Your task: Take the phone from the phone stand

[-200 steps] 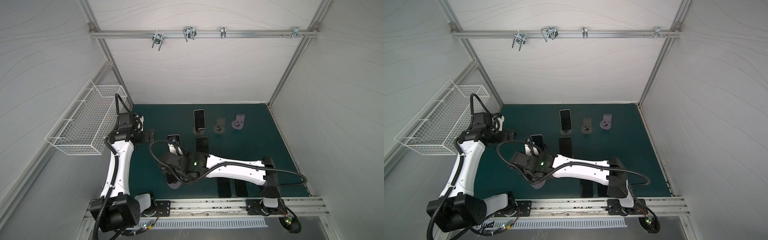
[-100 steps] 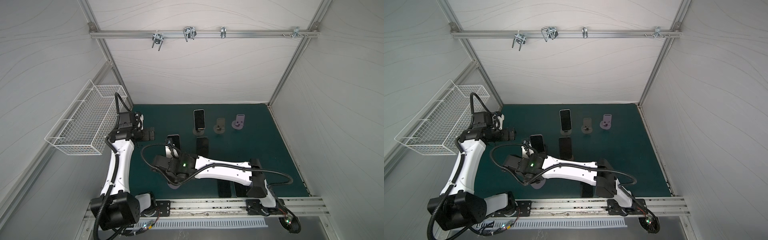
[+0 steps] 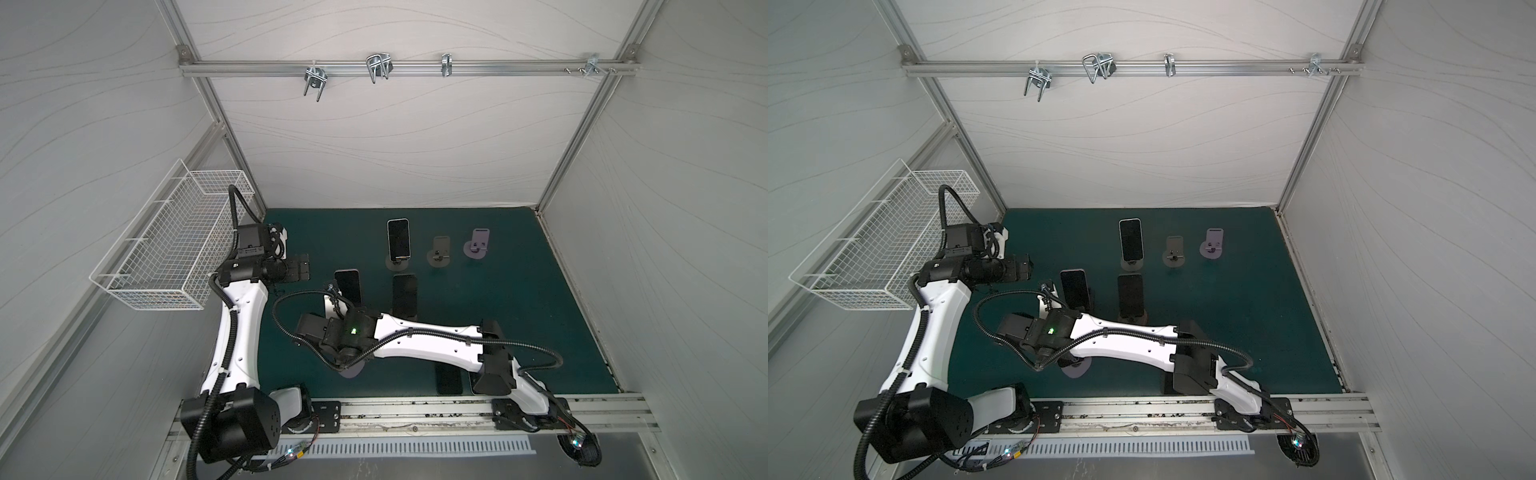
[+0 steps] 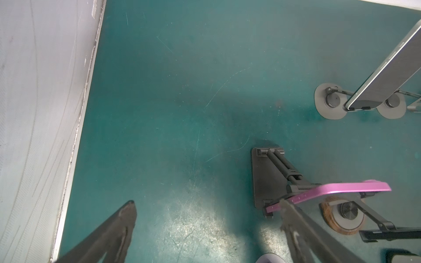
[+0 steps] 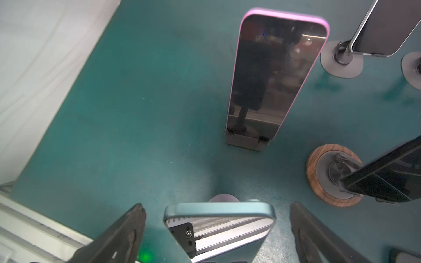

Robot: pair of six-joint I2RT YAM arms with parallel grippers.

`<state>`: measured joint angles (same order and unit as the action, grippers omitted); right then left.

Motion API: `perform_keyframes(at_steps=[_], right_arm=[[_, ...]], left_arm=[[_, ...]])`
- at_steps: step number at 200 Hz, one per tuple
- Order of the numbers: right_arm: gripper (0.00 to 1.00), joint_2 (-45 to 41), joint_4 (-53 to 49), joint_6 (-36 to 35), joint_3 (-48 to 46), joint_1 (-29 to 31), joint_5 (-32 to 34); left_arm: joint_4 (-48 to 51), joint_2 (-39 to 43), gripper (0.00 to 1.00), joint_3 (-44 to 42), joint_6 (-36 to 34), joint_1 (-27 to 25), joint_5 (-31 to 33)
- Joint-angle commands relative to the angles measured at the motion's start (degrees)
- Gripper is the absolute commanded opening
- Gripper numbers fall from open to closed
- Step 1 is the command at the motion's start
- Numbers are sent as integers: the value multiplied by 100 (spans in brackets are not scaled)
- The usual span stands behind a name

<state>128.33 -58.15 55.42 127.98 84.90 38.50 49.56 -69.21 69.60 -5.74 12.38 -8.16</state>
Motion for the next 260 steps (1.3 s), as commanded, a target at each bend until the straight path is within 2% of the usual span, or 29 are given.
perform_keyframes(at_steps=[1, 92, 189, 260], right_arm=[[98, 199, -429, 250, 219, 10, -6], [84, 429, -665, 496, 339, -106, -303], [85, 543, -566, 418, 349, -197, -556], [78, 518, -522, 374, 359, -170, -466]], left_arm=[[-51, 113, 100, 133, 19, 27, -98], [-106, 70, 100, 71, -11, 25, -43], [-126, 109, 100, 20, -70, 22, -3], [-148, 198, 100, -48, -99, 27, 18]])
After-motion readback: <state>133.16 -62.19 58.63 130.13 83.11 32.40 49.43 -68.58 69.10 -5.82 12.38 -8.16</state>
